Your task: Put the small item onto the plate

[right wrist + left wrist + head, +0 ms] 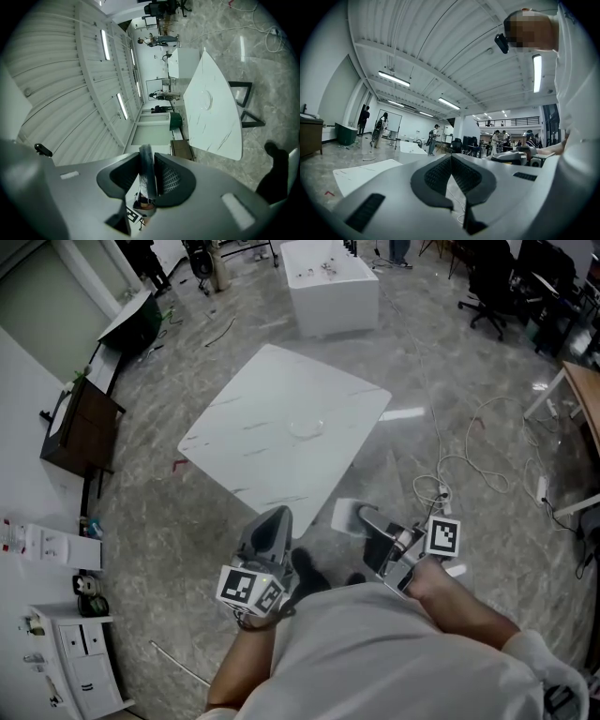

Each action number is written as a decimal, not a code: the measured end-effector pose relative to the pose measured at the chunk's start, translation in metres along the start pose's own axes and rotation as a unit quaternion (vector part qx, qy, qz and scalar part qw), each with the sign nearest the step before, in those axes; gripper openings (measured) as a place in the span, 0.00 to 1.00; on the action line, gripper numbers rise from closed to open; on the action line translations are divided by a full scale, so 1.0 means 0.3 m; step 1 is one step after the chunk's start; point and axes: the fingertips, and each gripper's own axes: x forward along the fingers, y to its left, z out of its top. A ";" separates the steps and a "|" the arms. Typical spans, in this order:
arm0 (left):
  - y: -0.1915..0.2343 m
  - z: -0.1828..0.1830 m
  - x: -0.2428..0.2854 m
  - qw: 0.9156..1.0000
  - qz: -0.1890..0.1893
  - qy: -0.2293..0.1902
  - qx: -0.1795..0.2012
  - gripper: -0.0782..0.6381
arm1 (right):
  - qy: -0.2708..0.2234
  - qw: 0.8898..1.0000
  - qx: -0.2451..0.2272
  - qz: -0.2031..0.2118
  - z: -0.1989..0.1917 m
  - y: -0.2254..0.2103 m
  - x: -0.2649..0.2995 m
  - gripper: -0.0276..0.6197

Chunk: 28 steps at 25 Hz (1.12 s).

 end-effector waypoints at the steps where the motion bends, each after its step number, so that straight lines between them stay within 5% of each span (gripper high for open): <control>1: 0.001 0.001 0.020 1.000 -0.002 0.000 0.000 0.12 | -0.002 1.000 0.000 -0.001 0.015 -0.001 -0.001 0.19; 15: 0.106 0.023 0.336 0.998 -0.056 -0.005 -0.003 0.12 | -0.046 0.999 -0.015 -0.007 0.254 -0.013 0.099 0.19; 28: 0.506 0.078 0.510 0.995 -0.094 0.017 -0.002 0.12 | -0.087 0.996 -0.015 -0.023 0.368 -0.094 0.487 0.19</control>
